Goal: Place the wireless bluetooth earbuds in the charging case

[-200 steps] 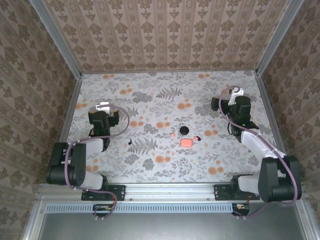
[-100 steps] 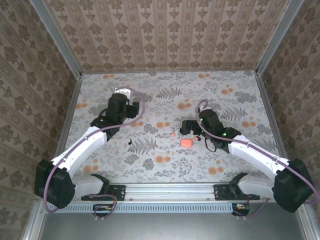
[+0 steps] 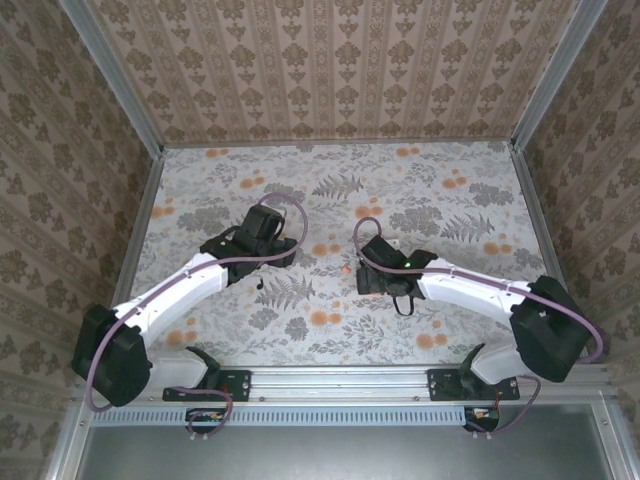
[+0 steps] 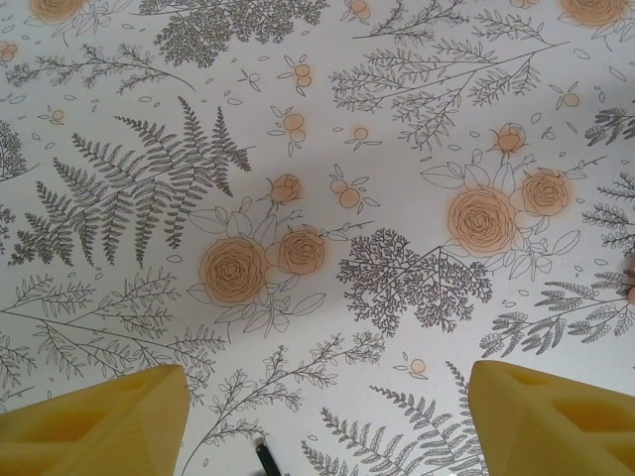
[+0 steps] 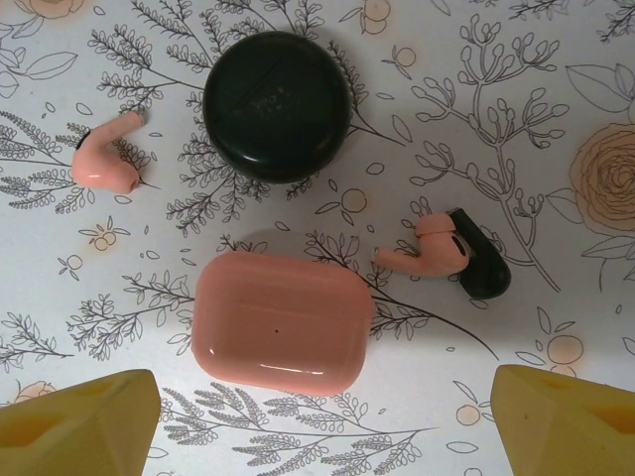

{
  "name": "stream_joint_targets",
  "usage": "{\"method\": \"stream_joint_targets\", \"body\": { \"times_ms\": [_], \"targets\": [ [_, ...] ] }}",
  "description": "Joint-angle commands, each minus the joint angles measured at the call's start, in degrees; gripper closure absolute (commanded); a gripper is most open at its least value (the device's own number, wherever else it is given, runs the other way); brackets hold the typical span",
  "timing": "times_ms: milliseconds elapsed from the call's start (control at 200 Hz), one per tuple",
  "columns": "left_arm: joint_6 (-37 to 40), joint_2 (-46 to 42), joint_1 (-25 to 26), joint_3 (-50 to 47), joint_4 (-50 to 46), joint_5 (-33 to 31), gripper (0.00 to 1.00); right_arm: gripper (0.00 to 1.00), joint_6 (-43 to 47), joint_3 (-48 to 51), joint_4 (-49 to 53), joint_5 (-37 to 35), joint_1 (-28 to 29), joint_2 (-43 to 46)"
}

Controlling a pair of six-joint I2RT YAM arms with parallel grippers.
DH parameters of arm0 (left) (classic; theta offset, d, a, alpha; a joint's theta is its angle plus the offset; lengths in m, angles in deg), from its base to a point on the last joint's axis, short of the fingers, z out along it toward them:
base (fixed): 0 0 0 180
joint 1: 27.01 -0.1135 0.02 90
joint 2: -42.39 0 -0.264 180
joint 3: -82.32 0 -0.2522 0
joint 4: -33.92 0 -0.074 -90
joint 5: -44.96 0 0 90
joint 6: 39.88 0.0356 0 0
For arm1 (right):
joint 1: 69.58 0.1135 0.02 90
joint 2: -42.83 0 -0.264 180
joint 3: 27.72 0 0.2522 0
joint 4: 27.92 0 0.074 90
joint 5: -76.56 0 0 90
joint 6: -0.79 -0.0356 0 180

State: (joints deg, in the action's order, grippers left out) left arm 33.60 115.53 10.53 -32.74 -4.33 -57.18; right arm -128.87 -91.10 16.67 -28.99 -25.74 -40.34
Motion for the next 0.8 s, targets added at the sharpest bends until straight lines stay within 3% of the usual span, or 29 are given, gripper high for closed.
{"method": "stream_joint_targets", "body": {
  "times_ms": [0, 795],
  "targets": [
    [-1.29, 0.06, 0.52, 0.66, 0.23, 0.73, 0.24, 0.12, -1.89, -2.61, 3.88, -1.55, 0.41, -1.36],
    [-0.75, 2.70, 0.61, -0.49, 2.84, 0.32, 0.23, 0.18, -3.90, -8.98, 5.31, 1.40, 0.22, -14.24]
  ]
}}
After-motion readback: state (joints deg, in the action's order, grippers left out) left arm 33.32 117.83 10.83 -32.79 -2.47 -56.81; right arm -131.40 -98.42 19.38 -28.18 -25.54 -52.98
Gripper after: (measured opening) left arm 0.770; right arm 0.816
